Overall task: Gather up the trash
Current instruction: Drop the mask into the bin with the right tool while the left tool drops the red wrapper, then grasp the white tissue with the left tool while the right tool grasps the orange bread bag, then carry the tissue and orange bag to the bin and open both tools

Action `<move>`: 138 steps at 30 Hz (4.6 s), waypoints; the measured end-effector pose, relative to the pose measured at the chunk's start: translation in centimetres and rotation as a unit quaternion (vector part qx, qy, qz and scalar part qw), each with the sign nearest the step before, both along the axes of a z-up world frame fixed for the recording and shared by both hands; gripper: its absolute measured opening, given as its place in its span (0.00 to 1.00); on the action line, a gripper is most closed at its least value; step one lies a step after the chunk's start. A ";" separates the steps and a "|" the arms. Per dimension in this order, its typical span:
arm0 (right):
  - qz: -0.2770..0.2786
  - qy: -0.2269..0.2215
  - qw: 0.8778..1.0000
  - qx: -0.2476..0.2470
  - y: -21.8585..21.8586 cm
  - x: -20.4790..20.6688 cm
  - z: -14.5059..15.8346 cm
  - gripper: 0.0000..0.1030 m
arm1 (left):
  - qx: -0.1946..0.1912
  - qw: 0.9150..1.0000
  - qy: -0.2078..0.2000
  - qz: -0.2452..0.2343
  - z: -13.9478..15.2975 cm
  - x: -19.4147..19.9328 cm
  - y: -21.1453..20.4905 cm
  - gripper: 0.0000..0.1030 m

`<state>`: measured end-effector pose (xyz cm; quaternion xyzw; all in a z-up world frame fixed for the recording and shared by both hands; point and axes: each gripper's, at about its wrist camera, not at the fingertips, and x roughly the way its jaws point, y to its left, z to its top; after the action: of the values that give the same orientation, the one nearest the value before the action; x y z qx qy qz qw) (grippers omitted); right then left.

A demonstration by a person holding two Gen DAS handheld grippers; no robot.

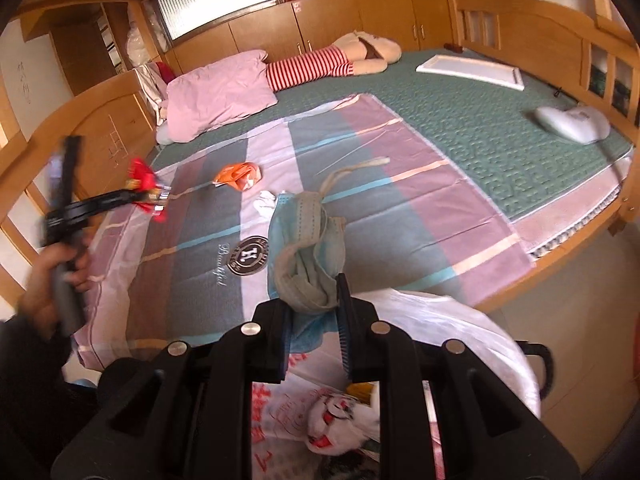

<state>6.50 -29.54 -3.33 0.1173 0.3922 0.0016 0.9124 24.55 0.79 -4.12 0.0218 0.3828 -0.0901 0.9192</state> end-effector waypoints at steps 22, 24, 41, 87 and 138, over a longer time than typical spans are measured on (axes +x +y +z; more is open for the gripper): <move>-0.049 0.076 0.996 0.010 -3.3 -7.2 -2.6 0.55 | -0.032 0.991 -0.060 -0.118 4.1 -19.8 -9.5 0.29; -0.068 0.061 0.996 0.023 -4.1 -7.7 -1.9 0.57 | -0.036 0.990 -0.049 -0.128 3.6 -19.8 -9.9 0.29; -0.155 0.015 0.986 0.064 -8.6 -9.2 -0.3 0.60 | -0.070 0.951 0.059 -0.295 -2.6 -22.3 -16.4 0.71; 0.186 0.044 0.980 -0.048 9.6 32.6 -4.6 0.82 | -0.027 0.995 0.072 0.058 -4.9 3.4 7.2 0.21; 0.131 -0.077 0.987 0.051 -0.4 1.9 5.6 0.37 | -0.055 0.992 -0.080 0.083 2.6 -21.3 -1.0 0.22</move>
<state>8.36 -29.89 2.32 0.1112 0.3319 0.1502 0.9246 3.25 -0.25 -1.55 -0.0538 0.3032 -0.0330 0.9508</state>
